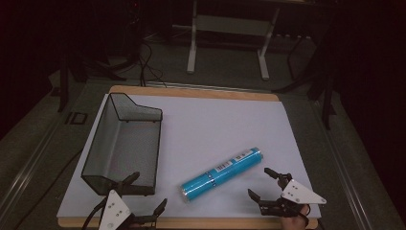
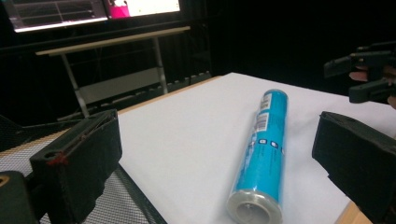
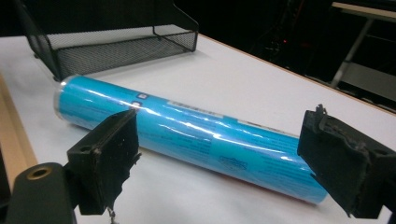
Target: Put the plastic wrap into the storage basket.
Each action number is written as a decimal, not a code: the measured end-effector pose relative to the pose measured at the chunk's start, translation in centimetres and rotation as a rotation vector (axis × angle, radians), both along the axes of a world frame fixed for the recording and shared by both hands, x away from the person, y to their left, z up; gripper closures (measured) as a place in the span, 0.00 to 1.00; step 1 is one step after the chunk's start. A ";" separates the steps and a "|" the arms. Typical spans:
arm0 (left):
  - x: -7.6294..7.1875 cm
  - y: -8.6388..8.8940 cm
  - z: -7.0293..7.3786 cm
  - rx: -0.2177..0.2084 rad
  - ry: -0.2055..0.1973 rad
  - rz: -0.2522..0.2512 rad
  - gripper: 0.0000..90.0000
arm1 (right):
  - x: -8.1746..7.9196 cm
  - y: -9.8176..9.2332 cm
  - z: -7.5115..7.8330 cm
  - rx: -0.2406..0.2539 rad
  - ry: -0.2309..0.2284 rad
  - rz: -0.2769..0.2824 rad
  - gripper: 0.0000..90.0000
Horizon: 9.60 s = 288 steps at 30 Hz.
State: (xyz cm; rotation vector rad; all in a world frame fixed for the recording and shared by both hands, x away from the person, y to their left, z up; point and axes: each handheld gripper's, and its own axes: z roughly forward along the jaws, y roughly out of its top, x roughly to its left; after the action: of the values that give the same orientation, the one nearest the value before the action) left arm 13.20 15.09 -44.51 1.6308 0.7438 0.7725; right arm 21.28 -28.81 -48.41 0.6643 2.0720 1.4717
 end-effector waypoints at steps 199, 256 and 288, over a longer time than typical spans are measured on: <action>0.0 0.4 -0.4 -0.011 0.006 0.007 0.02 | 14.0 14.7 12.1 -0.380 0.153 0.379 0.36; -0.6 0.6 -0.1 -0.001 -0.039 0.028 0.02 | 15.1 30.4 15.5 0.253 0.446 0.292 0.36; -0.5 0.6 -0.2 0.003 -0.032 0.018 0.02 | 16.0 32.7 5.9 0.133 0.856 0.095 0.35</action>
State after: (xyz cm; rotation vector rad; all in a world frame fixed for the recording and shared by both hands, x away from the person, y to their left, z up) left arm 12.66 15.68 -44.70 1.6126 0.7352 0.8110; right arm 37.27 3.87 -42.53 1.4636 2.6469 1.5419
